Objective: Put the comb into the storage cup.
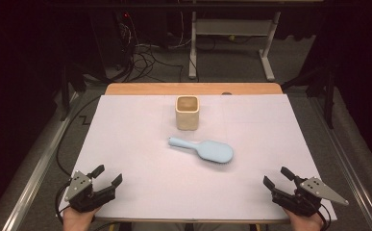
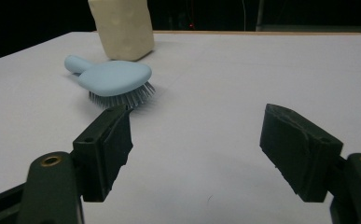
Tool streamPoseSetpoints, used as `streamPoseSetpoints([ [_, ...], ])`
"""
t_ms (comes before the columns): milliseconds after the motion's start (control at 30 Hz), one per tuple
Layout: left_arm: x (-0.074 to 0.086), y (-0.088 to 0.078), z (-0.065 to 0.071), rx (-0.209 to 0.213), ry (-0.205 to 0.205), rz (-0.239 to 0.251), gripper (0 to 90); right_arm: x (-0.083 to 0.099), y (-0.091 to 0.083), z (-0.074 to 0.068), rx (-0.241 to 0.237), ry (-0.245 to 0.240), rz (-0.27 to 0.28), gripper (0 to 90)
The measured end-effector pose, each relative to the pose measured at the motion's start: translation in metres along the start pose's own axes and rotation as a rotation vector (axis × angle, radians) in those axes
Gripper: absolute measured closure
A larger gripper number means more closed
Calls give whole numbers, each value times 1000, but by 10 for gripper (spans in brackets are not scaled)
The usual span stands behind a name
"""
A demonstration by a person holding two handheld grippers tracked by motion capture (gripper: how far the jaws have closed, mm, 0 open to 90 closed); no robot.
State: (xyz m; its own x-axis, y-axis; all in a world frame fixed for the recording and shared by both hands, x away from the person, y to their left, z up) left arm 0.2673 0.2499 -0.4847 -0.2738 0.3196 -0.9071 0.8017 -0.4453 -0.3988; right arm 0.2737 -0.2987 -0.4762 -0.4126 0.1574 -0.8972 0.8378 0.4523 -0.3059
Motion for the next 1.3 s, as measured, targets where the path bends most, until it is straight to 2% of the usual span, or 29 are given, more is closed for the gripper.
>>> streamPoseSetpoints([
  [600, 0, -1, -1, -1, -1, 3, 250, -1, -1, 0, 0, 1, 9, 252],
  [967, 1, -2, -4, -10, -21, 7, 253, -3, -2, -2, 2, -18, 26, 256],
  [1100, 1, -1, -2, -6, -6, 5, 253, -4, -3, -3, 2, -27, 41, 262],
  [1300, 1, -1, -3, -5, -8, 1, 252, -5, -2, -5, -2, -24, 48, 265],
])
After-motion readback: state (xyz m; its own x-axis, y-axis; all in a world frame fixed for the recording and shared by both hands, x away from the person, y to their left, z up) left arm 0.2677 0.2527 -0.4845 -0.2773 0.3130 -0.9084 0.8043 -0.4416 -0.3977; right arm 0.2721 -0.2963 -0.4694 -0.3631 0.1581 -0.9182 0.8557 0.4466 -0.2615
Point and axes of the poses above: each handheld gripper's, and its own axes: y roughly forward along the jaws, x roughly out of its underside, z roughly to its right, the point moved 4 cm from there along y, roughly forward along the jaws, and after that the axes turned 14 degrees about y, right-handed, at the moved point
